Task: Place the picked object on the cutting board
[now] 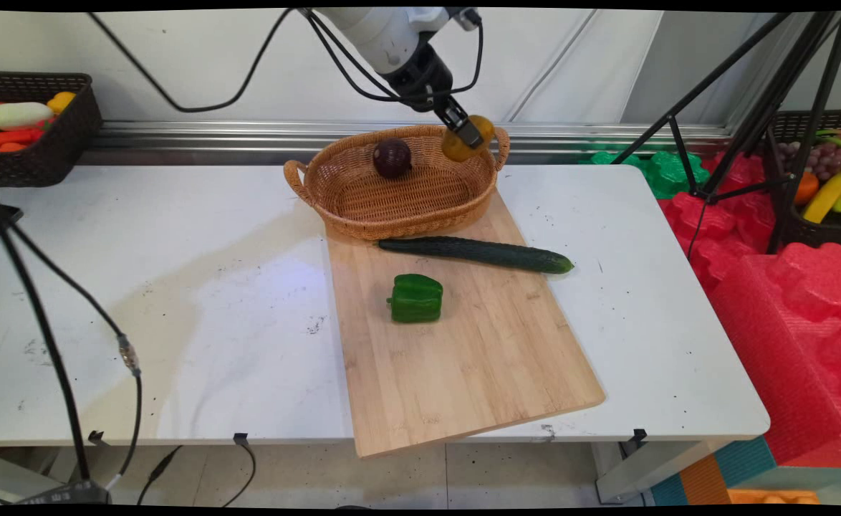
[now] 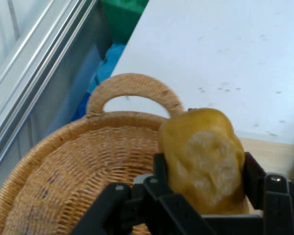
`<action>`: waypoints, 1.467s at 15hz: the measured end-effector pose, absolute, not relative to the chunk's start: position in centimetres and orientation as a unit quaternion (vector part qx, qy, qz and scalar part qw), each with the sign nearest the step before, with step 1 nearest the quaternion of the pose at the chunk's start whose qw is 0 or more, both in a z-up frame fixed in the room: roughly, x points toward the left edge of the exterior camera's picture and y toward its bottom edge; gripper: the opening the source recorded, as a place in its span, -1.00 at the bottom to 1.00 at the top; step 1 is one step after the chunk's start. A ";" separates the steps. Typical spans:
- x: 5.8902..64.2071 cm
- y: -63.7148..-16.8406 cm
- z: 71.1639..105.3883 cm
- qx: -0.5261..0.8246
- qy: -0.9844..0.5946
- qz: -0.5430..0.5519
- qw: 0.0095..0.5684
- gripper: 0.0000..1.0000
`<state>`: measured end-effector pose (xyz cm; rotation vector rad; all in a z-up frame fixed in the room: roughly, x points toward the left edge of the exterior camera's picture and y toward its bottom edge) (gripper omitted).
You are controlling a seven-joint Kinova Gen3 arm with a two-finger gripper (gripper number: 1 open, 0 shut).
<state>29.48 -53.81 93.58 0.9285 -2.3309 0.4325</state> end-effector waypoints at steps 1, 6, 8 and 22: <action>29.2 -52.7 94.2 0.346 -0.875 0.163 0.298 -1.00; 27.4 -46.5 96.4 0.318 -0.881 0.147 0.316 -1.00; 26.6 -44.2 96.9 0.302 -0.888 0.134 0.320 -1.00; 19.0 -34.6 95.0 0.143 -0.941 0.045 0.304 -1.00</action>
